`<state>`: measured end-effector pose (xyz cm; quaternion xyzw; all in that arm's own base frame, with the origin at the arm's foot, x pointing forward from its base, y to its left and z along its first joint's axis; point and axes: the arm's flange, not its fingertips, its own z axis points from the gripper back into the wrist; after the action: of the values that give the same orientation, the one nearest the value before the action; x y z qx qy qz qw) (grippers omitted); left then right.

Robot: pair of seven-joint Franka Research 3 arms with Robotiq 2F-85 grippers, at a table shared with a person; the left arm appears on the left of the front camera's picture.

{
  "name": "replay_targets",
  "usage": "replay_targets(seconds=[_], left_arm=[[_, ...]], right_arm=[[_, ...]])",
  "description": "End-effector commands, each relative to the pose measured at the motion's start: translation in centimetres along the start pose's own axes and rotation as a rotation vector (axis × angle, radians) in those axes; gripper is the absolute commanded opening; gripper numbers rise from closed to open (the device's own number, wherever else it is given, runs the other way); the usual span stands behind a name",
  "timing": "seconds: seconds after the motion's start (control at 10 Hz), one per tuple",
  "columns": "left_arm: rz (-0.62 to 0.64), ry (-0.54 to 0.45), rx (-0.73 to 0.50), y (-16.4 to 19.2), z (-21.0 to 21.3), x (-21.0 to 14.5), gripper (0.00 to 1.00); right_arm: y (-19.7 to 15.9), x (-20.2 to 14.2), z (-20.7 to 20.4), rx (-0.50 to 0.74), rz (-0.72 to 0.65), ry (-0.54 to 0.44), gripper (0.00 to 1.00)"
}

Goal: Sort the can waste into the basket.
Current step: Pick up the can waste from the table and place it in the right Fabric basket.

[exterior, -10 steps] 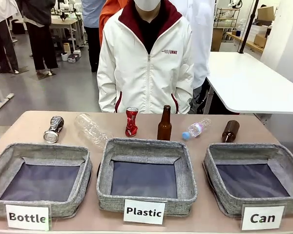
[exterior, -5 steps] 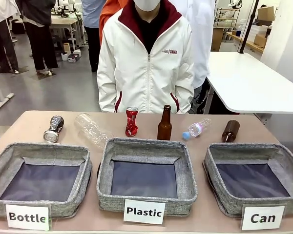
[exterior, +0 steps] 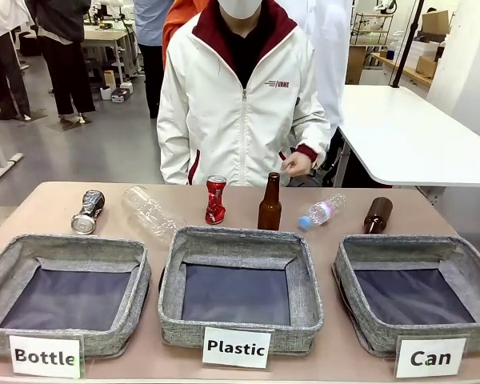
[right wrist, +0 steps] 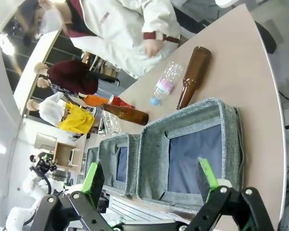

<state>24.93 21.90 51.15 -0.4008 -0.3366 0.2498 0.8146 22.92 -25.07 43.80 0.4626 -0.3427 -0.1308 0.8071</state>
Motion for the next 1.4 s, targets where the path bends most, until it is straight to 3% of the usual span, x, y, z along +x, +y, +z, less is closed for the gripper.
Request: replay_targets(seconds=[0.0, 0.2, 0.4, 0.5, 0.6, 0.7, 0.8, 0.9, 1.0, 1.1, 1.3], left_arm=[[-0.144, 0.113, 0.185, -2.6, -2.5, 0.3, 1.0], [-0.282, 0.286, 0.315, -5.8, -7.8, 0.3, 1.0], [-0.4, 0.35, 0.546, -9.0, -15.8, -0.3, 1.0], [-0.427, 0.401, 0.565, -9.5, -18.9, -0.5, 1.0], [-0.413, 0.28, 0.595, -10.0, -21.4, 0.0, 1.0], [-0.356, 0.26, 0.63, -10.9, -21.3, 0.4, 1.0], [-0.434, 0.352, 0.541, -10.3, -20.5, -2.1, 1.0], [-0.434, 0.352, 0.541, -10.3, -20.5, -2.1, 1.0], [-0.418, 0.316, 0.576, -10.5, -22.5, -1.1, 1.0], [-0.459, 0.354, 0.606, -10.6, -23.7, -0.4, 1.0], [-0.577, 0.516, 0.59, -10.2, -28.4, 3.2, 1.0]], right_arm=[[0.1, 0.5, 0.1, 0.012, 0.027, -0.011, 1.0], [0.1, 0.5, 0.1, 0.012, 0.027, -0.011, 1.0], [0.1, 0.5, 0.1, 0.012, 0.027, -0.011, 1.0], [0.1, 0.5, 0.1, 0.012, 0.027, -0.011, 1.0], [0.1, 0.5, 0.1, 0.012, 0.027, -0.011, 1.0], [0.1, 0.5, 0.1, 0.012, 0.027, -0.011, 1.0], [0.1, 0.5, 0.1, 0.012, 0.027, -0.011, 1.0], [0.1, 0.5, 0.1, 0.012, 0.027, -0.011, 1.0], [0.1, 0.5, 0.1, 0.012, 0.027, -0.011, 1.0], [0.1, 0.5, 0.1, 0.012, 0.027, -0.011, 1.0], [0.1, 0.5, 0.1, 0.012, 0.027, -0.011, 1.0]])
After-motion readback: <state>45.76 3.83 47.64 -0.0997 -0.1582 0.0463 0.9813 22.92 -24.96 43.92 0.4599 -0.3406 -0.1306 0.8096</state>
